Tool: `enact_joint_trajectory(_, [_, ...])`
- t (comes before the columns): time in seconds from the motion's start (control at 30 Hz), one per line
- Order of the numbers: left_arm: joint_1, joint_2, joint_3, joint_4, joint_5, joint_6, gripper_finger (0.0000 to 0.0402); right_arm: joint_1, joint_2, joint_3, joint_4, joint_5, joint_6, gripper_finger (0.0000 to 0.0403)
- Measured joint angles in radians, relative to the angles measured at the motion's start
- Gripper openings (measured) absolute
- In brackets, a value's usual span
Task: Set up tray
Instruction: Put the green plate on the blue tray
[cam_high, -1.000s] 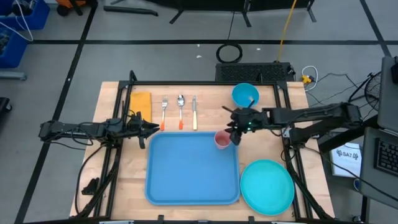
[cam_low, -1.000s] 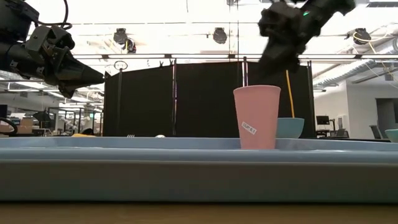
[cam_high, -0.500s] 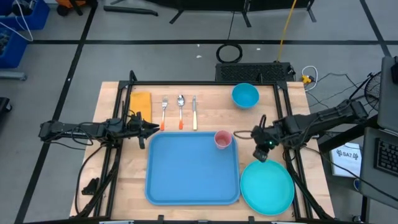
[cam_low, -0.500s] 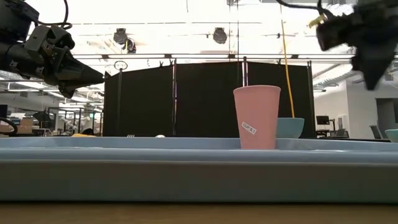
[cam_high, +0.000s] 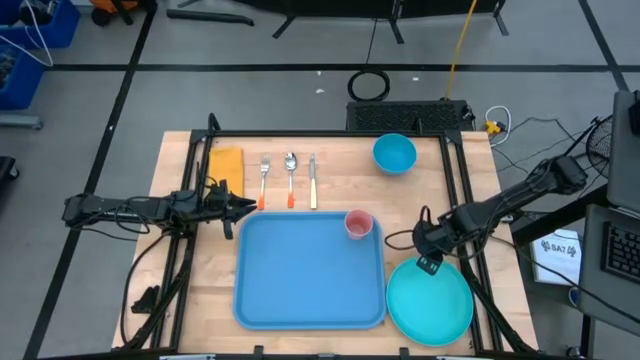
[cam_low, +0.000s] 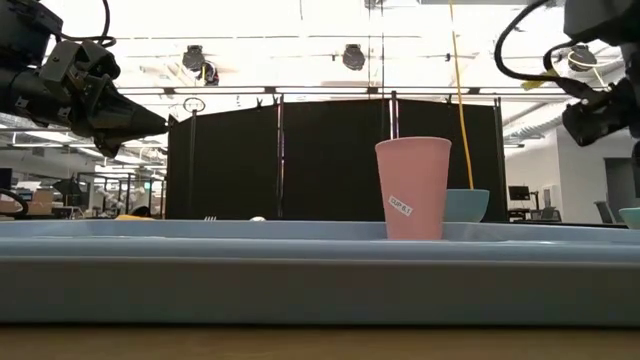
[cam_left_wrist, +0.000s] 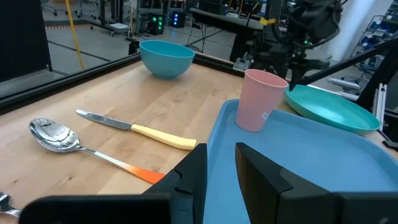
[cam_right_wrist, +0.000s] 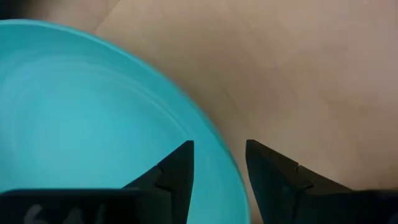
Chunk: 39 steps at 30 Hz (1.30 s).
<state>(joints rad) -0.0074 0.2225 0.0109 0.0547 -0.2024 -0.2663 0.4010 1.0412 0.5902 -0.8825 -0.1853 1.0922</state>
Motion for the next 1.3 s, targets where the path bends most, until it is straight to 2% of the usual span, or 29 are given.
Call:
enact_joint_trajectory(0.4, [0.0,0.0,0.0,0.0,0.0,-0.006,0.0088,0.007,0.0,-0.065,0.083,-0.006,0.024,0.0132])
enact_joint_trajectory(0.47, [0.0,0.0,0.0,0.0,0.0,-0.006,0.0088,0.007,0.0,-0.066,0.084,-0.019,0.019,0.0108])
enact_joint_trajectory(0.57, [0.0,0.0,0.0,0.0,0.0,-0.006,0.0088,0.007,0.0,-0.066,0.094,0.013,-0.047,0.0033])
enact_joint_trajectory(0.63, [0.0,0.0,0.0,0.0,0.0,-0.006,0.0088,0.009,-0.001,-0.066,0.092,0.054,-0.099,0.0016])
enact_joint_trajectory(0.73, [0.0,0.0,0.0,0.0,0.0,-0.007,0.0088,0.007,-0.001,-0.064,0.102,0.107,-0.118,0.0006])
enact_joint_trajectory(1.07, [0.0,0.0,0.0,0.0,0.0,-0.007,0.0088,0.04,-0.057,-0.066,0.174,0.063,-0.11,0.0002])
enact_joint_trajectory(1.3, [0.0,0.0,0.0,0.0,0.0,-0.007,0.0088,0.055,-0.108,-0.067,0.458,0.202,-0.136,0.0001])
